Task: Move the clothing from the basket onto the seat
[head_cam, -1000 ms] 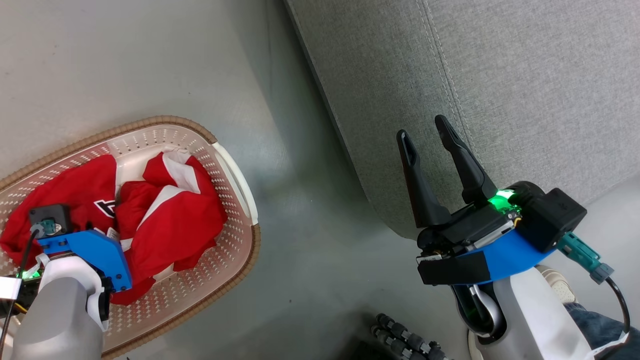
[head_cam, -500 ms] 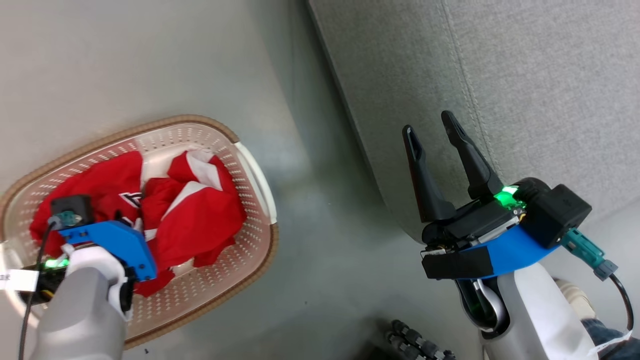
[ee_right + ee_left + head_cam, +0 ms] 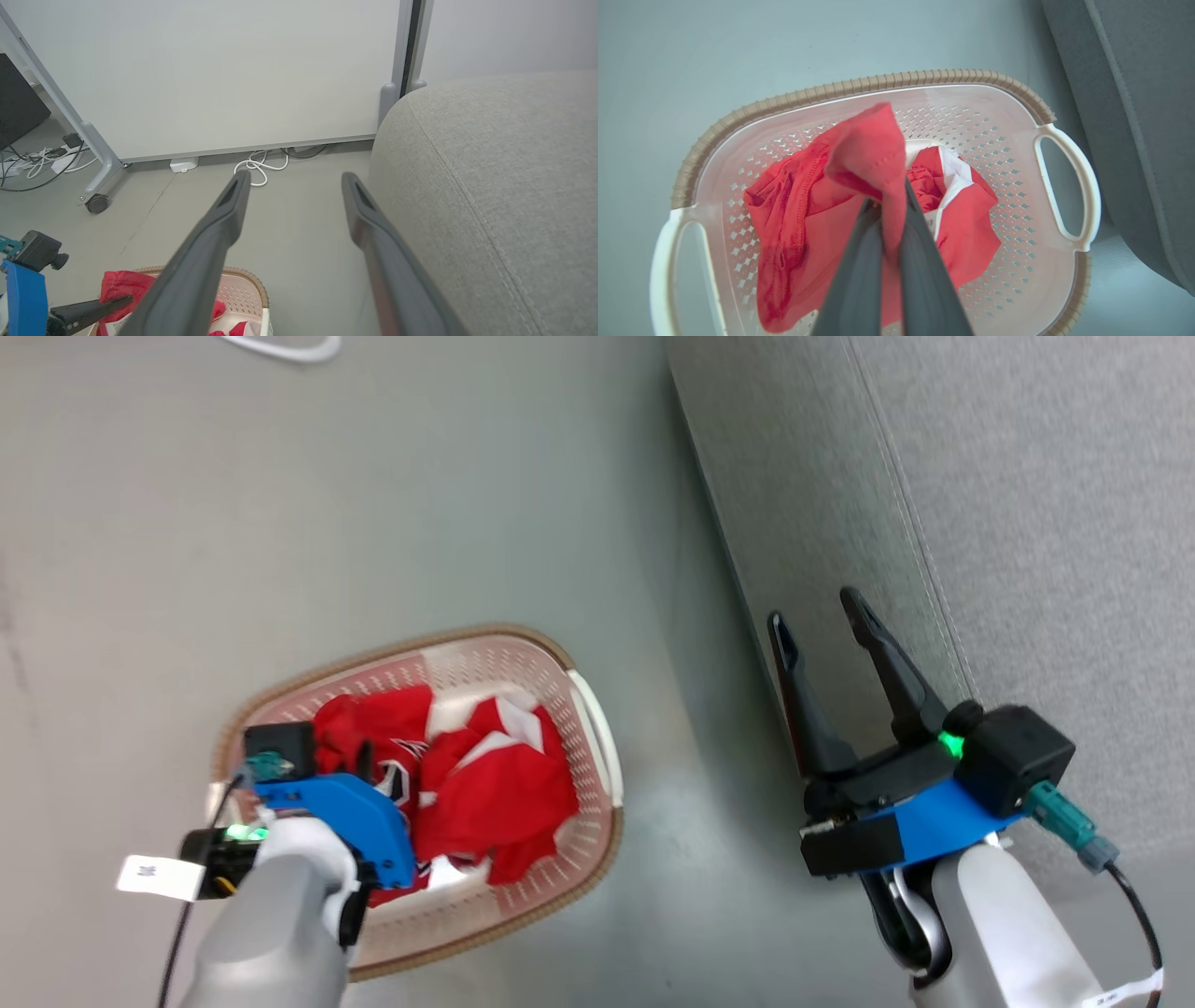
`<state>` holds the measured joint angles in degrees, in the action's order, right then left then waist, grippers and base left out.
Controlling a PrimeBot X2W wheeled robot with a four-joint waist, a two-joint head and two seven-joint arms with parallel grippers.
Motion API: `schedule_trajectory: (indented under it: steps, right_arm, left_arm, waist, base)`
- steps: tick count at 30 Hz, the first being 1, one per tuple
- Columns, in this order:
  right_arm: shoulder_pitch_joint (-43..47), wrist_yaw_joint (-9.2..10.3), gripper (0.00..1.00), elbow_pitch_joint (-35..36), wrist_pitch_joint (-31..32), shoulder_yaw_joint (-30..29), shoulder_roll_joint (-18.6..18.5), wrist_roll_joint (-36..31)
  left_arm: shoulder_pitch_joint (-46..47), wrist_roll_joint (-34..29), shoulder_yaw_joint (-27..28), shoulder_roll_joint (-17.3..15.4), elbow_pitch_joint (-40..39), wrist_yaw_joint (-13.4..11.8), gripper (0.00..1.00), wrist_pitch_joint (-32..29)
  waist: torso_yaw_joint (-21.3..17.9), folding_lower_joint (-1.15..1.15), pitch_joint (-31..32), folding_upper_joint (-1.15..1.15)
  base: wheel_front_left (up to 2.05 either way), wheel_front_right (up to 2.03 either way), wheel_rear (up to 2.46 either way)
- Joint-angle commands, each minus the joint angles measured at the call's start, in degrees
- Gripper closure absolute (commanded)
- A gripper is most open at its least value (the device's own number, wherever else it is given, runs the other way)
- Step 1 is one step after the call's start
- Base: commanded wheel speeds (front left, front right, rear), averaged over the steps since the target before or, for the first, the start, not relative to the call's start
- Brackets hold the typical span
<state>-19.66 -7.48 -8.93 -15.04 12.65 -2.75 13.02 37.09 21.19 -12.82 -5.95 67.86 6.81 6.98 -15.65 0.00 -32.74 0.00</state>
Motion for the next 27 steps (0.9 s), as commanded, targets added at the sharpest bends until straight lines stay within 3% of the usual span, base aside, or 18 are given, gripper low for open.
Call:
schedule_trajectory:
  steps: [1, 6, 14, 27]
  right_arm:
    - [1.58, -0.03, 0.00, -0.79, -0.21, -0.41, -0.22, -0.68]
    - [4.36, -0.03, 0.00, -2.88, -0.22, -0.89, -0.23, -2.21]
    - [9.12, -0.03, 0.00, -5.34, -0.22, -1.51, -0.22, -2.95]
    - [13.27, -0.03, 0.00, -5.12, 1.80, -1.35, -0.22, -3.90]
  left_arm:
    - [-0.92, 0.34, -1.05, 0.93, -0.35, 0.42, 1.00, 0.62]
    - [-2.61, 2.03, -6.44, 2.67, -3.52, 0.80, 1.00, 0.28]
    - [-5.50, 12.56, -16.74, 3.03, -15.67, 0.69, 1.00, -2.58]
    - [1.64, 18.08, -23.29, 3.05, -27.92, 0.71, 1.00, -1.82]
  waist:
    - [5.53, 0.00, 7.22, 0.00]
    - [8.71, 0.00, 13.88, 0.00]
    - [11.98, 0.00, 22.31, 0.00]
    - [13.64, 0.00, 29.48, 0.00]
  base:
    - [0.00, 0.00, 0.00]
    - [0.00, 0.00, 0.00]
    - [0.00, 0.00, 0.00]
    - [0.00, 0.00, 0.00]
